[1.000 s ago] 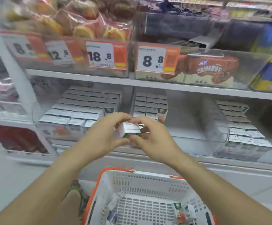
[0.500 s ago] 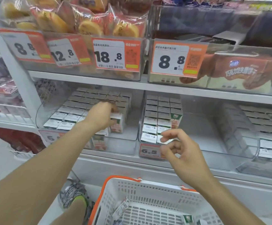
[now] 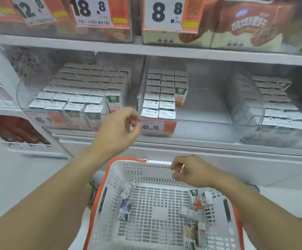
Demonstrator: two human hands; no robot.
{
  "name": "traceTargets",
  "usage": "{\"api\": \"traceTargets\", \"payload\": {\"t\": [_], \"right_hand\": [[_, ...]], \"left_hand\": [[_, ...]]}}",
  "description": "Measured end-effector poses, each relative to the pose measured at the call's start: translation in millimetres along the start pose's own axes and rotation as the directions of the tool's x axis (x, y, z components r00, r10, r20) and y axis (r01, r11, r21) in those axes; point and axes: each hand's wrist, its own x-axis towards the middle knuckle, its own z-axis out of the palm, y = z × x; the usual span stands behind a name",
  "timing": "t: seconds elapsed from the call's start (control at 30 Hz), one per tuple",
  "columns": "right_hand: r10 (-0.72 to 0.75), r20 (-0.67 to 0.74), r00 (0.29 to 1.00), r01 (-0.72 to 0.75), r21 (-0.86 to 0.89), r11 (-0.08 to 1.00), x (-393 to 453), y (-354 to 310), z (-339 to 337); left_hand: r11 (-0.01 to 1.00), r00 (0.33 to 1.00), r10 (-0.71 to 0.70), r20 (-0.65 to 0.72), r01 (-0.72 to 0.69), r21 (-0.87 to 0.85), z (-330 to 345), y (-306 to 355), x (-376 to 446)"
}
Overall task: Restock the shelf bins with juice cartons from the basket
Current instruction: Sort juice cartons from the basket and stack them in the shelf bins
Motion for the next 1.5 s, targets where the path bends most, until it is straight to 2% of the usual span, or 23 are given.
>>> {"api": "traceTargets", "payload": {"t": [0.03,0.1,0.17,0.33,0.57,0.63,0.73,0.87,1.0,1.13,1.23,1.3,1.37,1.43,1.5], "right_hand": [[0.057,0.044,0.997,-0.056,-0.028,0.998,1,14,8],[0.161,0.101,0.982,-0.156,-0.049,0.986,1,41,25],[0.239,0.141,0.961,-0.227,-0.099,0.969,-3,66,44],[0.377,0.216,0.901,-0.344,-0.176,0.922,-18,117,95],[0.473,0.243,0.847,-0.441,-0.175,0.88,-18,158,166],[0.493,0.241,0.836,-0.467,-0.161,0.869,-16,164,188],[0.491,0.175,0.853,-0.444,-0.249,0.861,-12,173,211],[0.512,0.137,0.848,-0.447,-0.335,0.829,-2,188,224],[0.492,0.135,0.86,-0.416,-0.374,0.829,2,195,227],[0.384,0.084,0.919,-0.317,-0.421,0.85,-3,202,218],[0.383,0.132,0.914,-0.278,-0.483,0.83,-4,204,217],[0.403,0.113,0.908,-0.3,-0.498,0.814,-2,203,222],[0.431,0.097,0.897,-0.339,-0.476,0.812,0,203,228],[0.449,0.088,0.889,-0.363,-0.463,0.809,2,202,231],[0.433,0.088,0.897,-0.35,-0.456,0.818,2,201,229]], "left_hand": [[0.997,0.981,-0.052,0.189,0.062,-0.044,15,1,-14],[0.985,0.851,-0.121,0.511,0.165,-0.042,53,-6,-43],[0.966,0.724,-0.183,0.665,0.258,-0.015,95,-19,-75],[0.842,0.52,-0.345,0.781,0.539,0.014,186,-39,-147],[0.671,0.274,-0.449,0.851,0.732,0.118,283,-58,-221],[0.631,0.26,-0.495,0.829,0.764,0.137,304,-63,-233],[0.572,0.242,-0.574,0.782,0.803,0.171,329,-72,-244],[0.494,0.257,-0.653,0.712,0.858,0.142,358,-80,-247],[0.558,0.35,-0.589,0.729,0.828,0.053,376,-77,-252],[0.584,0.346,-0.585,0.734,0.807,0.085,388,-76,-265],[0.617,0.383,-0.591,0.709,0.781,0.093,386,-73,-262],[0.643,0.401,-0.569,0.718,0.761,0.084,385,-71,-258],[0.623,0.389,-0.558,0.733,0.779,0.061,382,-68,-254],[0.526,0.347,-0.576,0.74,0.851,0.011,376,-67,-251],[0.404,0.263,-0.613,0.745,0.915,0.008,366,-71,-249]]}}
